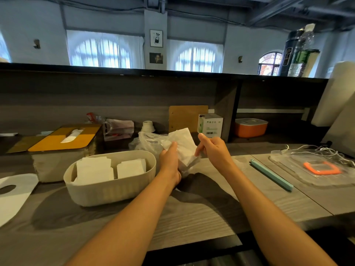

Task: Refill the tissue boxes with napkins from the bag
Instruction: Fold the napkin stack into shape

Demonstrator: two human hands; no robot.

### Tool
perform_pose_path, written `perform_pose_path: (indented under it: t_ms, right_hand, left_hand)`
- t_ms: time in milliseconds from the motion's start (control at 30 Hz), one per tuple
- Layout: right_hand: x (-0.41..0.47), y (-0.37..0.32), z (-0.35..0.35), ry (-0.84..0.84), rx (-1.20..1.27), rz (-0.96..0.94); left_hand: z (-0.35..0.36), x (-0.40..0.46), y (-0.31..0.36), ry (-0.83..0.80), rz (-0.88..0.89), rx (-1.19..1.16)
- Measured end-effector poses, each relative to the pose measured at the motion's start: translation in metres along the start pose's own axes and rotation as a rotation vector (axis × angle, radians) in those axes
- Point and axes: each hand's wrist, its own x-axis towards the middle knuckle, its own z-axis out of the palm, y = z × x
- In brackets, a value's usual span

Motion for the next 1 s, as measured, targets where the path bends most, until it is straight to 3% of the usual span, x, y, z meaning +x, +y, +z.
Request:
perform_pose_path:
  t_ms: [133,300,433,567,733,833,933,1000]
  right_hand:
    - [0.000,-0.005,-0.001,0.123,0.044,-0.035]
    - [-0.009,-0.005,0.011,-0.189,0.178,0.263]
    - [-0.013,-0.008,0.002,-0.289,0.227,0.254]
    - [-0.020,-0.005,-0.008,-0.331,0.085,0.199]
    - [-0.034,0.007,-0.040,-0.380,-0.031,0.184]
    - [-0.036,0.015,-0.061,-0.271,-0.013,0.210]
    - [-0.031,0.020,-0.067,0.028,0.178,0.256]
    - [-0.030,0.021,-0.062,0.092,0.163,0.264]
  left_hand:
    - [0.002,-0.005,0.000,-0.077,0.024,-0.001]
    - [0.008,-0.016,-0.002,-0.188,0.097,0.095]
    - [0.010,-0.015,-0.005,-0.188,0.125,0.113]
    - [0.017,-0.019,-0.010,-0.137,0.175,0.153]
    - [0.016,-0.026,-0.013,-0.273,0.207,0.223]
    - [0.013,-0.027,-0.015,-0.379,0.269,0.272]
    - [0.012,-0.027,-0.018,-0.378,0.327,0.338]
    - [0.014,-0.029,-0.021,-0.343,0.413,0.452]
